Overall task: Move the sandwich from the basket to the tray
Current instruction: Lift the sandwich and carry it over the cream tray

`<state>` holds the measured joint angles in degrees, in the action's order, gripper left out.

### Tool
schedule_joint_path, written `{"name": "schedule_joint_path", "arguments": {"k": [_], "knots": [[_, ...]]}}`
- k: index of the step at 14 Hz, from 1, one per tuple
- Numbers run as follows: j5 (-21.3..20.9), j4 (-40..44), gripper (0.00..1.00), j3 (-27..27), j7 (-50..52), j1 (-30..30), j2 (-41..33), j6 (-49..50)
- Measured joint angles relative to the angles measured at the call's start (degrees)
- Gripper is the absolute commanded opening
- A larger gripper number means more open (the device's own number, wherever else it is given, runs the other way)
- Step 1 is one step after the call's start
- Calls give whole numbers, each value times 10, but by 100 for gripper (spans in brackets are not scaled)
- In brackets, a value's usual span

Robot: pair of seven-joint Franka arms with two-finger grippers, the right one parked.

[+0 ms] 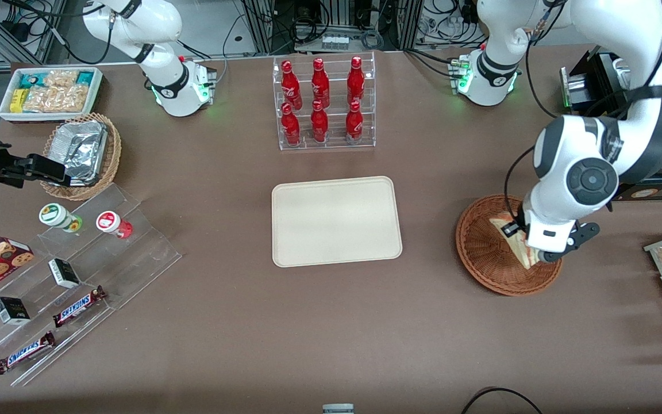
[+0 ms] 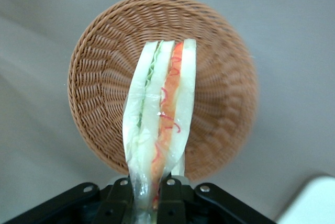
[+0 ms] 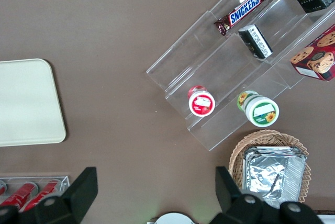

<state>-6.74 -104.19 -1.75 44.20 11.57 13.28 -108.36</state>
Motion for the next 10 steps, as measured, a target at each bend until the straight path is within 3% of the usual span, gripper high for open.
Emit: {"name": "schedule_joint_path", "arguments": {"k": [5,10], "knots": [[1,81,0,-6,0,123,7,48],[42,149,0,-10,3,220,84,46]]}}
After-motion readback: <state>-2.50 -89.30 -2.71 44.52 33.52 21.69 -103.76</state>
